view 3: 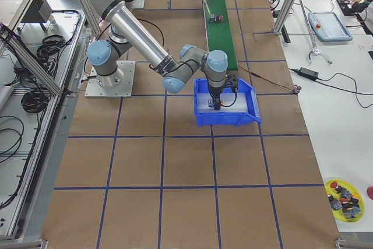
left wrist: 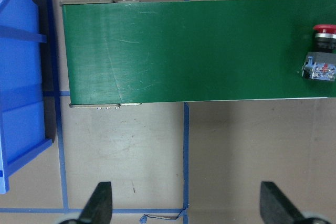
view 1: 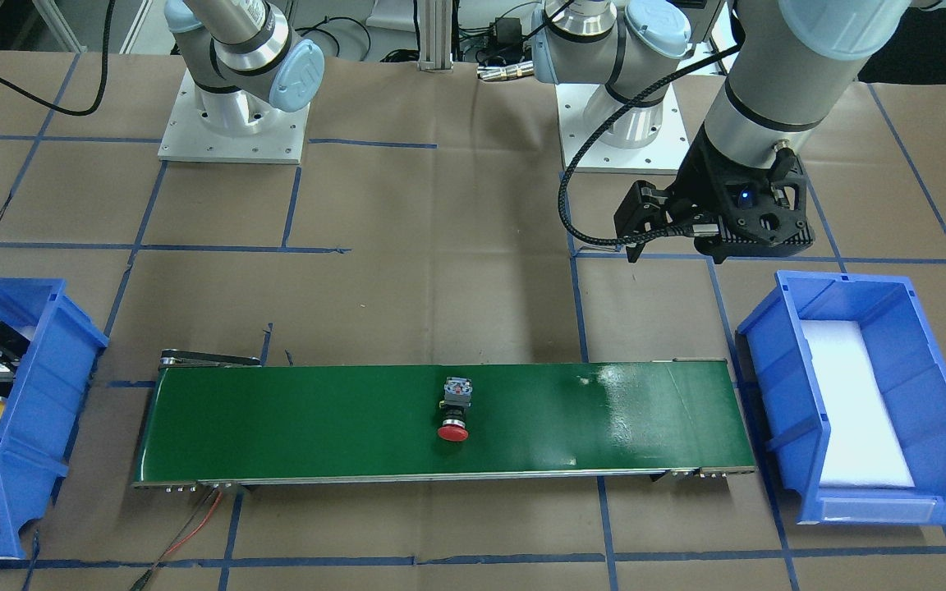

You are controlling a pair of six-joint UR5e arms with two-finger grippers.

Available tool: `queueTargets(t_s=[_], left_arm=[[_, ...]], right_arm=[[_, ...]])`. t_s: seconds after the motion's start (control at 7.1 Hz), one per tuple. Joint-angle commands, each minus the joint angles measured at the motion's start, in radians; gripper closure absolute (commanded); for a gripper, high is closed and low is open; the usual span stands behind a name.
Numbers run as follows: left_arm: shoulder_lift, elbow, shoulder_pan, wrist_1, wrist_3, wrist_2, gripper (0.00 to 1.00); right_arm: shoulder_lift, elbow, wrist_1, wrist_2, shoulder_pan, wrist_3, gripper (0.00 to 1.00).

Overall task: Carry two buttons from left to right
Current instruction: 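Lower the yellow button into the bin and open the right gripper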

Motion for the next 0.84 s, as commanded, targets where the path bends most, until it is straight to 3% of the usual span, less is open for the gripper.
queueTargets(t_s=[0.0, 0.14, 0.42, 0.7], left_arm=[[0.000, 0.000, 0.000, 0.001, 0.001, 0.000, 0.00], [-0.002, 0.000, 0.000, 0.002, 0.001, 0.000, 0.00], [-0.002, 0.000, 0.000, 0.001, 0.003, 0.000, 0.00], [-0.002, 0.000, 0.000, 0.001, 0.003, -0.002, 0.00]], right_arm=[[-0.019, -0.060, 0.013, -0.017, 0.006, 0.016, 0.00], [-0.044, -0.104, 0.044, -0.040, 0.012, 0.031, 0.00], [-0.099, -0.193, 0.236, -0.099, 0.068, 0.109, 0.00], [-0.217, -0.238, 0.527, -0.098, 0.166, 0.346, 0.00]])
